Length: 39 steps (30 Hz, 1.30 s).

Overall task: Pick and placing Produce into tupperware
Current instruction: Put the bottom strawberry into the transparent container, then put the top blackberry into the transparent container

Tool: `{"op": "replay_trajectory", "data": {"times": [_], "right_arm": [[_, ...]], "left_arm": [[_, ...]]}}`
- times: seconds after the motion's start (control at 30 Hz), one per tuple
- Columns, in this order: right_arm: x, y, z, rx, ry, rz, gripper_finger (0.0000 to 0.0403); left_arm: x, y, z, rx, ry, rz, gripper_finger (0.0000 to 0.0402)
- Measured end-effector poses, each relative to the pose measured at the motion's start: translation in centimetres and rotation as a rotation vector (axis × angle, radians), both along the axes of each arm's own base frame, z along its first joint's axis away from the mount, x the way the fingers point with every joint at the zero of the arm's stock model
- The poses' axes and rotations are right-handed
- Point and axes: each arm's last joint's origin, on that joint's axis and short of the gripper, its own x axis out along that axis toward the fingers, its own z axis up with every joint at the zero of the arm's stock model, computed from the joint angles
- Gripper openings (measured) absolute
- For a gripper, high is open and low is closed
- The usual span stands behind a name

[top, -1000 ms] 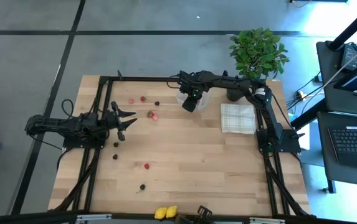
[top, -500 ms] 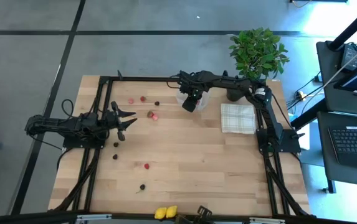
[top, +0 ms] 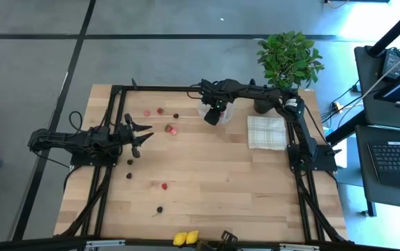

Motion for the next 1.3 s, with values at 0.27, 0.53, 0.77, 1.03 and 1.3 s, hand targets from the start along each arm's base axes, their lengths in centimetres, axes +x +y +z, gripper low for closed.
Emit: {"op": "replay_trajectory", "data": {"times": [0.27, 0.53, 0.77, 1.03, 1.3], "right_arm": [[0.0, 0.0, 0.0, 0.0, 0.001, 0.004, 0.0194], [-0.7, 0.4, 3.1, -0.022, -0.058, -0.026, 0.0195], [-2.4, 2.2, 9.8, -0.081, -0.218, -0.056, 0.0195], [-3.8, 9.2, 16.6, -0.118, -0.408, 0.078, 0.0195], [-7.5, 17.0, 18.1, -0.194, -0.612, 0.276, 0.0195]], "left_arm": [[0.0, 0.0, 0.0, 0.0, 0.0, 0.0, 0.0124], [0.0, 0.0, 0.0, 0.0, 0.0, 0.0, 0.0124], [0.0, 0.0, 0.0, 0.0, 0.0, 0.0, 0.0124], [0.0, 0.0, 0.0, 0.0, 0.0, -0.001, 0.0124], [0.0, 0.0, 0.0, 0.0, 0.0, -0.001, 0.0124]]}}
